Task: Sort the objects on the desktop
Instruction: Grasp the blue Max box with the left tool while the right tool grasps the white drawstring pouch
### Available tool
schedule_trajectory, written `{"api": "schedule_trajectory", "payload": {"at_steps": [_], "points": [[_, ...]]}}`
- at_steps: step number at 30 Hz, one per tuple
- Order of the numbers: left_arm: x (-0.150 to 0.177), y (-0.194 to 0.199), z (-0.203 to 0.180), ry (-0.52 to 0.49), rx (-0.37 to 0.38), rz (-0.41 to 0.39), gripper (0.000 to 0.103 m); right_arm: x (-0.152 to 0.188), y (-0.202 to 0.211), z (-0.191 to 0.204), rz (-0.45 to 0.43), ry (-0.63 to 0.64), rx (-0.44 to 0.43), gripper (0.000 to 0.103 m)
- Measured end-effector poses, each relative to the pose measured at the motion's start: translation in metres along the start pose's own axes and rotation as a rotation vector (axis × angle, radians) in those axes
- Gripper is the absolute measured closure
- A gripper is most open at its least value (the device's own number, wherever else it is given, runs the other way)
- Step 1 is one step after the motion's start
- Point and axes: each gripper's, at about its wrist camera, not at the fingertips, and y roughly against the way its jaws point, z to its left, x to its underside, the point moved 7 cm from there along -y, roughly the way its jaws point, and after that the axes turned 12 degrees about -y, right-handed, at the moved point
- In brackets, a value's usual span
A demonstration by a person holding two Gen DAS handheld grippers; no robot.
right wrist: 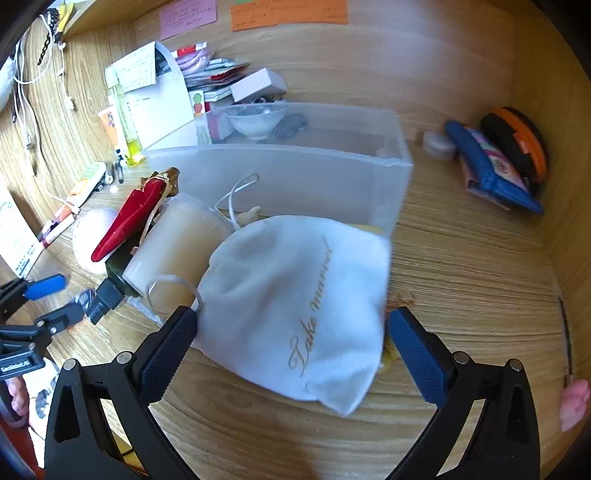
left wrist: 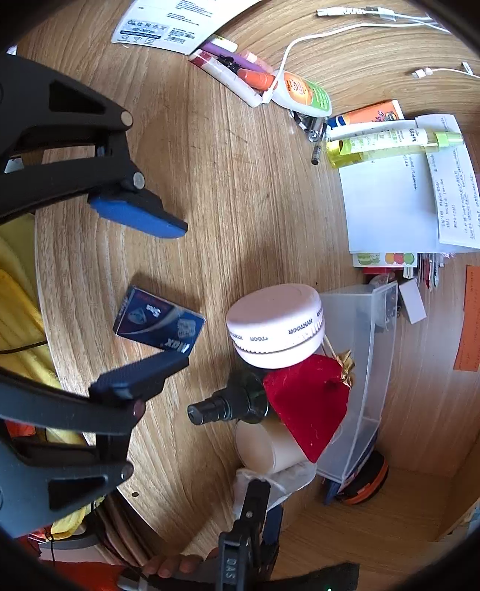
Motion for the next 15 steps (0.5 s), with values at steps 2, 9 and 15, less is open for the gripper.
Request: {"api": "schedule_trajectory", "payload": {"at_steps": [2,9,15], "points": [[0.000,-0.001,0.000,-0.004,0.009,-0.001,0.042,-0.001,-0.007,0.001,0.033,0.000,-0.021,0.000],[-0.002,-0.006,-0.004,-0.049,-0.011,-0.002,0.043,0.002,-0.018,0.006,0.058,0.057,-0.045,0.000],[-0.006,-0.007,-0.011,-0.080,0.008,-0.018,0.067,-0.001,-0.019,0.003,0.040,0.050,-0.055,0.006]]}}
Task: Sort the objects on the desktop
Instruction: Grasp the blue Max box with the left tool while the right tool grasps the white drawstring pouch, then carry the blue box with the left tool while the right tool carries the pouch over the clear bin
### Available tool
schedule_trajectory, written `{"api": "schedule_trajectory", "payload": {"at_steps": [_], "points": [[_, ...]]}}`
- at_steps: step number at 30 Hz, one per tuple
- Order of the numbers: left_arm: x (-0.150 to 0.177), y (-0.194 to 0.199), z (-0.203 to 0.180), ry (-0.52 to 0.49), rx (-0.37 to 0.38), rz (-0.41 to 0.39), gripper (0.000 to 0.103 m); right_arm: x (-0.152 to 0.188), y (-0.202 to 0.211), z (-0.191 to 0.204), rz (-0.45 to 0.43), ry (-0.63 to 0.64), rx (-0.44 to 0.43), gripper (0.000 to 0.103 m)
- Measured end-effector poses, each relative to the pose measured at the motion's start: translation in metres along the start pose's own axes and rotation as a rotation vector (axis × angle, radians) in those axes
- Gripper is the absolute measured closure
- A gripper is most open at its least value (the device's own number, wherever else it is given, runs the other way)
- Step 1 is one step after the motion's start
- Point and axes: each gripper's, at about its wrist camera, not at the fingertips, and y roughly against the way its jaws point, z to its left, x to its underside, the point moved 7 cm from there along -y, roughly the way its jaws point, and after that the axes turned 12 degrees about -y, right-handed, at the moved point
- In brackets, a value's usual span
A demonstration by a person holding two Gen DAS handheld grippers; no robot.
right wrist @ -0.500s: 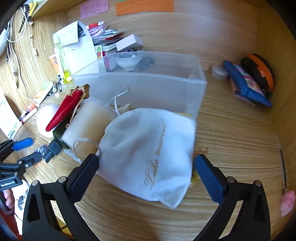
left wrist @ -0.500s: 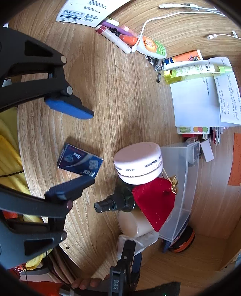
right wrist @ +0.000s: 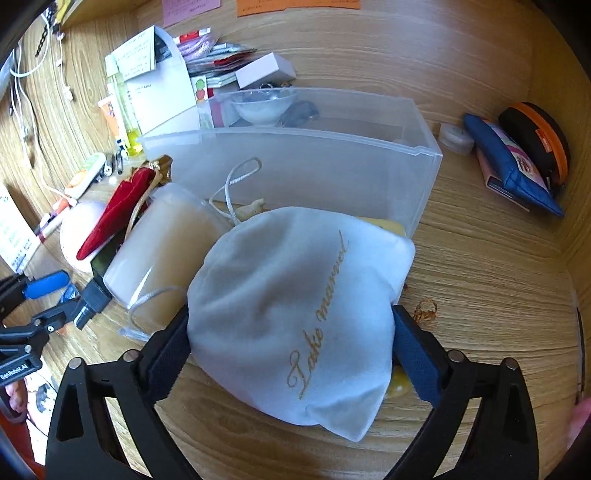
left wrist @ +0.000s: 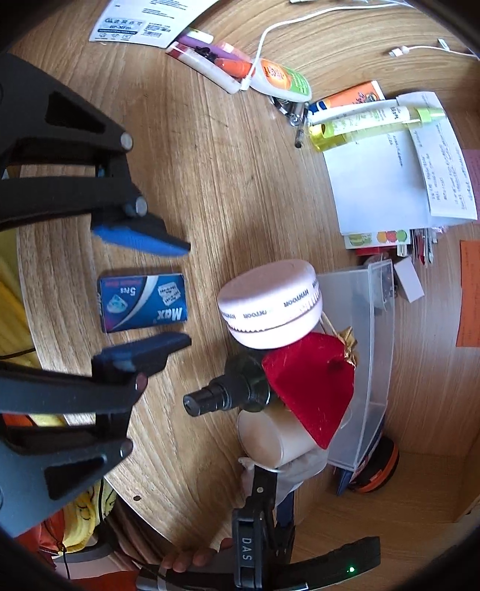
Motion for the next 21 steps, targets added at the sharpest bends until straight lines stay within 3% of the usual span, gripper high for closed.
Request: {"api": "schedule_trajectory", "payload": {"at_steps": [2,8,11,21], "points": [[-0.002,-0.001,-0.001,-0.006,-0.003,0.001,0.077,-0.002,0.002,0.001,-0.008,0.010,-0.026,0.009],[-0.002,0.000,-0.001,-0.006,-0.016,-0.001,0.077,-0.006,0.010,0.004,-0.035,0.000,-0.057,0.025],[-0.002,0.000,0.004,0.020,-0.013,0.002,0.077,-0.008,0.016,0.005,-0.044,-0.012,-0.088,0.042],[-0.011,0.012,0.022,0.088,-0.037,-0.031,0.077,-0.014,0.034,-0.002,-0.090,-0.005,-0.092,0.058]]}}
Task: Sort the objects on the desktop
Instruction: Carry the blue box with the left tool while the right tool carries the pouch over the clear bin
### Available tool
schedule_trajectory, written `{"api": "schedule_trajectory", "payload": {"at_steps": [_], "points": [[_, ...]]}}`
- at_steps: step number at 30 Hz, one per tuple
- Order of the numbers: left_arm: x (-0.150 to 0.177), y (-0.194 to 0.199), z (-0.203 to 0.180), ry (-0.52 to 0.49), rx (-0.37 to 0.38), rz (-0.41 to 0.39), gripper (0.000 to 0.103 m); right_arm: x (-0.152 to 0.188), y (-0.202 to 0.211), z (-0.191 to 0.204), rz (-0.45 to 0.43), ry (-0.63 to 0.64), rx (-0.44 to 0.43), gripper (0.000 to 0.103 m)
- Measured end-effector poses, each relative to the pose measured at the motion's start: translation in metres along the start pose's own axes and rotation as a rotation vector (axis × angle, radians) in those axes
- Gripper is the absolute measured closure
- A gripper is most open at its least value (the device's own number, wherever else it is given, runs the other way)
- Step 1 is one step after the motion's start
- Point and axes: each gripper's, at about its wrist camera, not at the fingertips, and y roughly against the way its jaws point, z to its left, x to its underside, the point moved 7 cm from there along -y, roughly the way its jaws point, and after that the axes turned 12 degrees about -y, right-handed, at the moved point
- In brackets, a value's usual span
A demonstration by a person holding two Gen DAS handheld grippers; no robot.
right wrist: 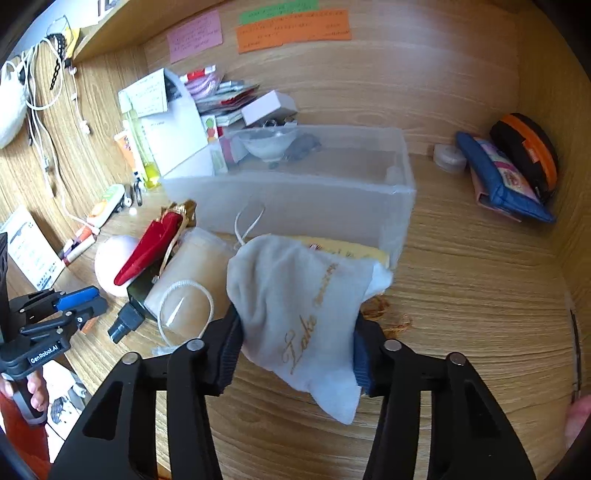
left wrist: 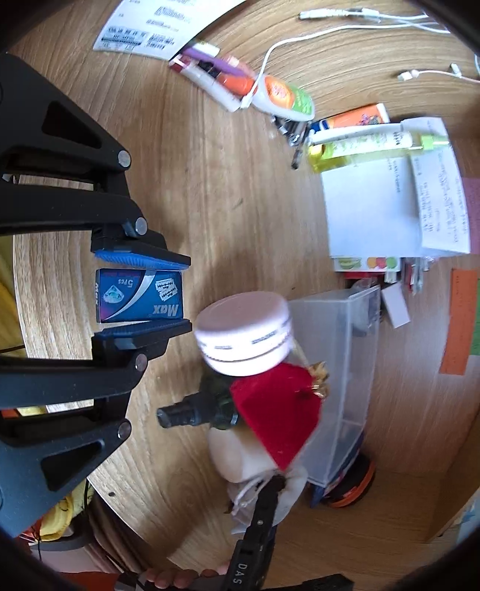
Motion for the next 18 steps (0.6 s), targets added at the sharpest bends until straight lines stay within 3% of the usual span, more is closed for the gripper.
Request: {"api": "schedule_trajectory", "payload": {"at_steps": [11,18], "points": [[-0.047,0.030,0.006,-0.009,-0.033,-0.114,0.077,-0.025,0.028,-0.004,-0.080,0.003,0.002,0.059],[-0.083,0.040,-0.001,-0.027,0.009,-0.173,0.077,-0.043,0.049,-0.001,-0.134,0.034,0.003,0.059]]}}
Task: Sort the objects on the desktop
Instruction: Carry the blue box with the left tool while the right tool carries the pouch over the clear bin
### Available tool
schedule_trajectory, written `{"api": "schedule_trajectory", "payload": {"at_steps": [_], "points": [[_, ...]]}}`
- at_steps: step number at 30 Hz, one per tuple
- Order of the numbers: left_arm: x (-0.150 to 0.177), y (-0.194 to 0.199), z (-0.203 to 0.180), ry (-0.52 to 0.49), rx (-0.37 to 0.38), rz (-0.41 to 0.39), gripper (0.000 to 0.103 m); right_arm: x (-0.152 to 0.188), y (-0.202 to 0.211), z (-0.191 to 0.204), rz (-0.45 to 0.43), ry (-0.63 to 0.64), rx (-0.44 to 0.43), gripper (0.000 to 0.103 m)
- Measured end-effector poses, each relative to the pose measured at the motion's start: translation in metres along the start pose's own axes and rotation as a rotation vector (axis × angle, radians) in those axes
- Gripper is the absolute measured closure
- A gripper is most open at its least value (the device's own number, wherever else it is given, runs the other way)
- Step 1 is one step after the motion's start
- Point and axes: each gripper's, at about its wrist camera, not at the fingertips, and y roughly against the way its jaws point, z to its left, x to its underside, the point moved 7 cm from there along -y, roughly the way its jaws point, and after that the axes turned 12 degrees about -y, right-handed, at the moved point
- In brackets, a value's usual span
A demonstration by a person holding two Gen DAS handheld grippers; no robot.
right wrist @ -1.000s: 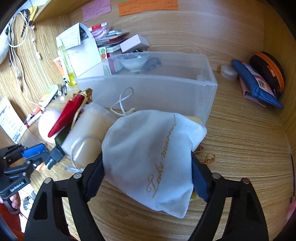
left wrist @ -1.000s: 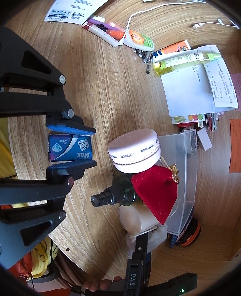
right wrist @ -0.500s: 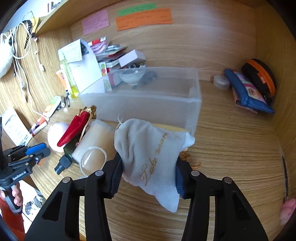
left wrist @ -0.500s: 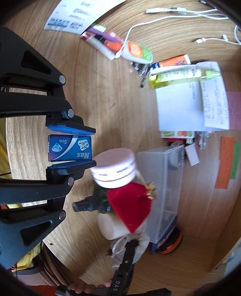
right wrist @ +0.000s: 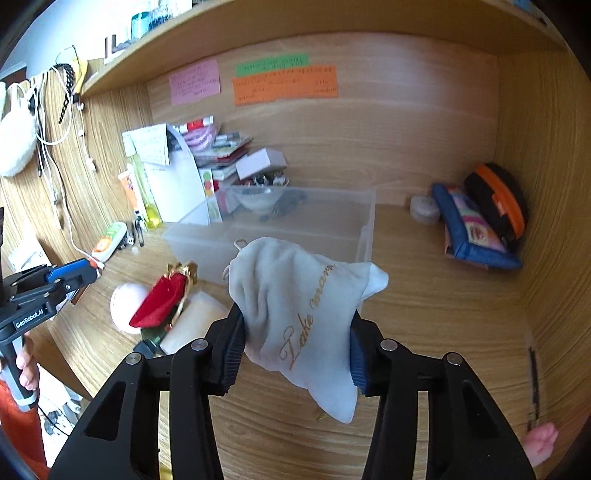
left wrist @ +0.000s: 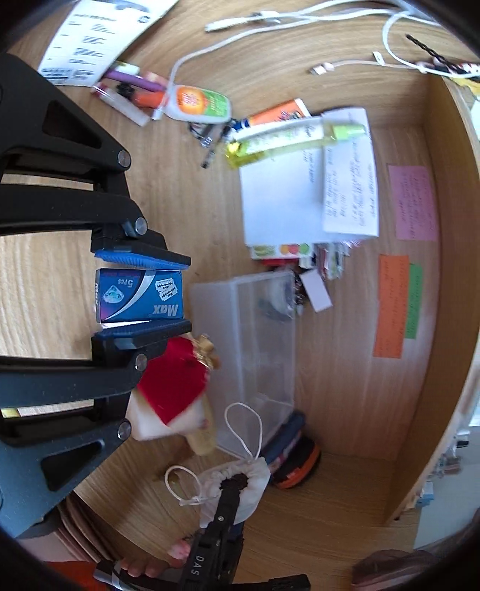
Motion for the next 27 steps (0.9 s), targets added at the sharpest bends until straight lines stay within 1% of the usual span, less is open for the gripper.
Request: {"api": "schedule_trajectory", "payload": {"at_steps": [6,10,13,15,21,27], "points": [[-0.034,-0.006,-0.002,-0.001,0.060,-0.022,0.077,-0.024,0.015,0.003,-0.043,0.028,-0.009,0.059],[-0.061,-0.012,-0.005,-0.030,0.089,-0.033,0.077,-0.044,0.022,0.004,-0.073,0.047,-0.014,0.059],[-0.080,-0.019,-0.008,-0.055,0.093,-0.030,0.077,-0.060,0.024,0.005,-0.086,0.057,-0.025,0.059],[-0.092,-0.027,-0.009,-0.063,0.110,-0.024,0.077,-0.070,0.024,0.006,-0.093,0.063,-0.028,0.059],[-0.112,-0.056,-0.014,-0.077,0.129,0.009,0.077,-0.095,0.013,0.007,-0.100,0.078,-0.034,0.059],[-0.127,-0.093,-0.014,-0.091,0.141,0.050,0.077,-0.110,-0.016,0.009,-0.076,0.088,-0.046,0.059]]}}
